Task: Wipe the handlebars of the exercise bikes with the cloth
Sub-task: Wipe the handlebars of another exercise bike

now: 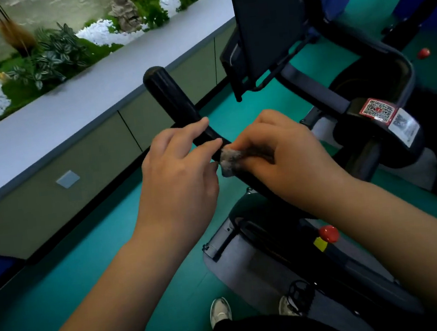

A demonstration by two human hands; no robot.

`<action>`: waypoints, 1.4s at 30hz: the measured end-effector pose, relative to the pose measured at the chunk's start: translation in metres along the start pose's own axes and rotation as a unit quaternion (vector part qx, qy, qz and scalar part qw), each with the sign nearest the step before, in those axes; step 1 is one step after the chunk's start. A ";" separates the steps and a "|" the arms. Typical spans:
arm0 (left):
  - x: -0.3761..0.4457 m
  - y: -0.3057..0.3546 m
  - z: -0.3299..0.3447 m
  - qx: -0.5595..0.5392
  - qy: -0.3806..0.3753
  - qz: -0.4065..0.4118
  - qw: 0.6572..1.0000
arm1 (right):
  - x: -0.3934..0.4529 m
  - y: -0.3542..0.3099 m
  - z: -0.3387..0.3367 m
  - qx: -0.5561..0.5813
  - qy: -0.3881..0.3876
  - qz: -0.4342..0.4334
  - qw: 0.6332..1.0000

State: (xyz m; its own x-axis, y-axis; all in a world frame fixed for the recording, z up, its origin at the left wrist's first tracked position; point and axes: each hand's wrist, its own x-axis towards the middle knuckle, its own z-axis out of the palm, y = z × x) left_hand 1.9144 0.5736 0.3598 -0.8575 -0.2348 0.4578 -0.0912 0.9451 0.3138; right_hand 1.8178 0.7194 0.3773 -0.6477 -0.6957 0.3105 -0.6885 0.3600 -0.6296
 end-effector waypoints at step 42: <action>-0.024 0.137 0.033 0.043 0.009 -0.195 0.980 | -0.085 0.119 -0.098 0.008 0.095 -0.063 0.993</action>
State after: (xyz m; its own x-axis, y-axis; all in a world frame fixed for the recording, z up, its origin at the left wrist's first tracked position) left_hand 1.9058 0.7164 0.3648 -0.7398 -0.5857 0.3310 -0.4539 0.7977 0.3971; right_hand 1.7587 0.8818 0.3454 -0.6073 -0.6049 0.5150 -0.7638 0.2663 -0.5879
